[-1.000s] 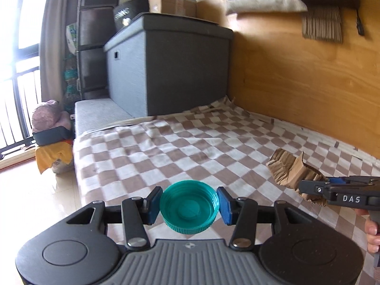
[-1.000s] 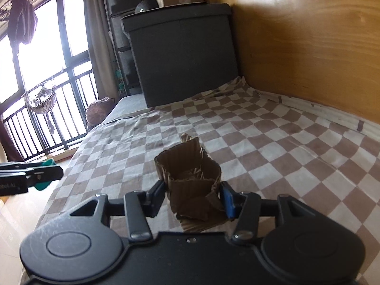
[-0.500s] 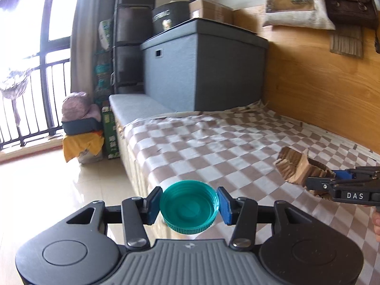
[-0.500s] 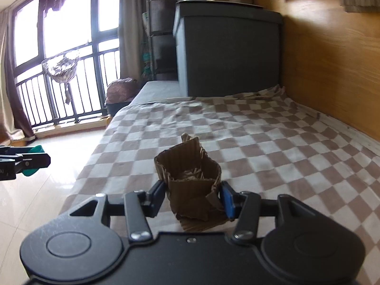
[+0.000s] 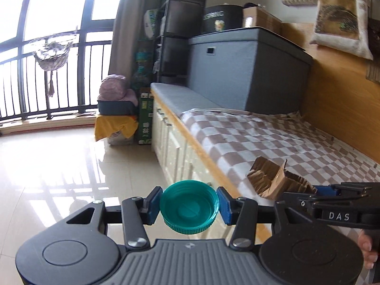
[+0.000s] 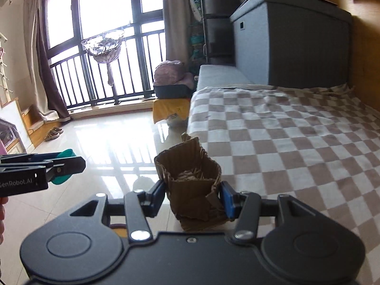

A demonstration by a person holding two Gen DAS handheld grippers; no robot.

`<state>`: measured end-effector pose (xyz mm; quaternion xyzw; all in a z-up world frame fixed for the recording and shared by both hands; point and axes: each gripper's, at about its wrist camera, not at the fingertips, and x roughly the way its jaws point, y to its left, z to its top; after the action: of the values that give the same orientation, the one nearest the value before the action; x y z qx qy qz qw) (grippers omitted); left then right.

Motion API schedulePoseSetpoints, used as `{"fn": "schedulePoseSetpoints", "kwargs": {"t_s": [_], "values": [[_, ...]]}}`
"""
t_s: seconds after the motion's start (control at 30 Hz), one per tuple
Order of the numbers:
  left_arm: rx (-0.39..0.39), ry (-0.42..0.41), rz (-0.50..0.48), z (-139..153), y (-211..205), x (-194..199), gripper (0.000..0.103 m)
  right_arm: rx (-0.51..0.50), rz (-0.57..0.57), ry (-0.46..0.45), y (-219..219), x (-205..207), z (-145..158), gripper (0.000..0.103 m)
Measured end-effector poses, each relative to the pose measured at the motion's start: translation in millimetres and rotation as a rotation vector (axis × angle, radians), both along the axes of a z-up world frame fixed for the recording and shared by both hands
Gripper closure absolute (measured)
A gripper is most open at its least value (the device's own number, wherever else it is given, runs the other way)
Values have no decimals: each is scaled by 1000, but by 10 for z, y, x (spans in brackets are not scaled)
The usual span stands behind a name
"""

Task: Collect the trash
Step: 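Carry the crumpled cardboard and teal cap with both tools over the wastebasket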

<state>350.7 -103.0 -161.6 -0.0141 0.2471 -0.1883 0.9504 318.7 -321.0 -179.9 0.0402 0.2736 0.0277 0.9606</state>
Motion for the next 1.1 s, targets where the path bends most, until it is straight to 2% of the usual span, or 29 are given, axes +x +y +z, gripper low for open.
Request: {"fn": "schedulePoseSetpoints", "kwargs": {"t_s": [0.37, 0.53, 0.67, 0.87, 0.97, 1.1], "values": [[-15, 77, 117, -269, 882, 57, 53, -27, 83, 114, 984, 309, -197, 52], [-60, 138, 182, -536, 1148, 75, 53, 16, 88, 192, 1323, 392, -420, 52], [-74, 226, 215, -869, 1284, 142, 53, 50, 81, 264, 1514, 442, -677, 52], [-87, 409, 209, -1399, 1395, 308, 53, 40, 76, 401, 1635, 569, -1201, 52], [-107, 459, 184, -1515, 1381, 438, 53, 30, 71, 462, 1658, 664, -1402, 52], [-62, 521, 120, -1710, 1269, 552, 53, 32, 78, 499, 1685, 803, -1552, 51]]}}
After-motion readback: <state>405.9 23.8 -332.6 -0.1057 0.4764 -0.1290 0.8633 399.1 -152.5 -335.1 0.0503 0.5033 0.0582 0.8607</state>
